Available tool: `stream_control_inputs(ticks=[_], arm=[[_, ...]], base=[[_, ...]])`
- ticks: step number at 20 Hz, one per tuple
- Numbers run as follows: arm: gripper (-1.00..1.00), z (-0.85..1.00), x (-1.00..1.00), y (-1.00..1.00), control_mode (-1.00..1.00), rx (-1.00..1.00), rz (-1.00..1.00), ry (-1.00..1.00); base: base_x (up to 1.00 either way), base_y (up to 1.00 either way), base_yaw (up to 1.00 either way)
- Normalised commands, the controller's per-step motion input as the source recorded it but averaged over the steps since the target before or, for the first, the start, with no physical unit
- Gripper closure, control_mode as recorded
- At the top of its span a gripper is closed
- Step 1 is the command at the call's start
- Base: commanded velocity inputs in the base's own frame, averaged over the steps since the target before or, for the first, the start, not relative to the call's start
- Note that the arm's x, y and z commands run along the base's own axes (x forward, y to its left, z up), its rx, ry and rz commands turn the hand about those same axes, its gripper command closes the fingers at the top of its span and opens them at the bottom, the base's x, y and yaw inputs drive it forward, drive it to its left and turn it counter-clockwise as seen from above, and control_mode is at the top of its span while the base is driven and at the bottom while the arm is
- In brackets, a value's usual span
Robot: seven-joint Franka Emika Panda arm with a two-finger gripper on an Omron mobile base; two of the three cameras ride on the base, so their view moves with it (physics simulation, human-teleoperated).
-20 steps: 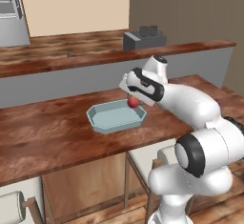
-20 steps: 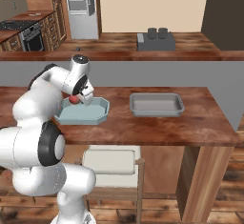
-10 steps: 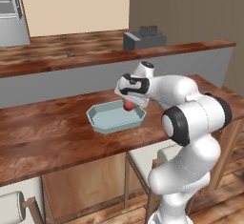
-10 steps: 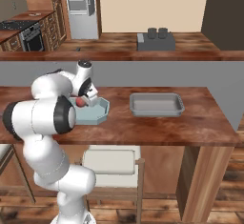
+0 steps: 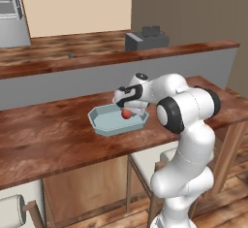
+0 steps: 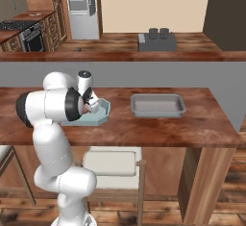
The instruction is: Place the cold items (carrot and peach) from the fridge in one tupperware on the dining counter. Place the warm items (kebab skewer and hot dog) in the stove area in another tupperware.
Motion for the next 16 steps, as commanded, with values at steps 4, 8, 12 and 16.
stream_control_inputs(ticks=[4,8,12,16], arm=[[1.0,-0.15,0.64,0.0,-1.0,0.0,-0.01,0.02],[1.0,-0.35,0.52,0.0,-1.0,0.0,0.0,0.01],[1.0,-0.37,-0.02,0.0,-1.0,-0.04,0.0,-0.04],[-1.0,-0.16,-0.04,0.0,-1.0,-0.02,-0.01,-0.1]], base=[[0.0,0.0,0.0],[0.0,0.0,0.0],[0.0,0.0,0.0],[0.0,0.0,0.0]])
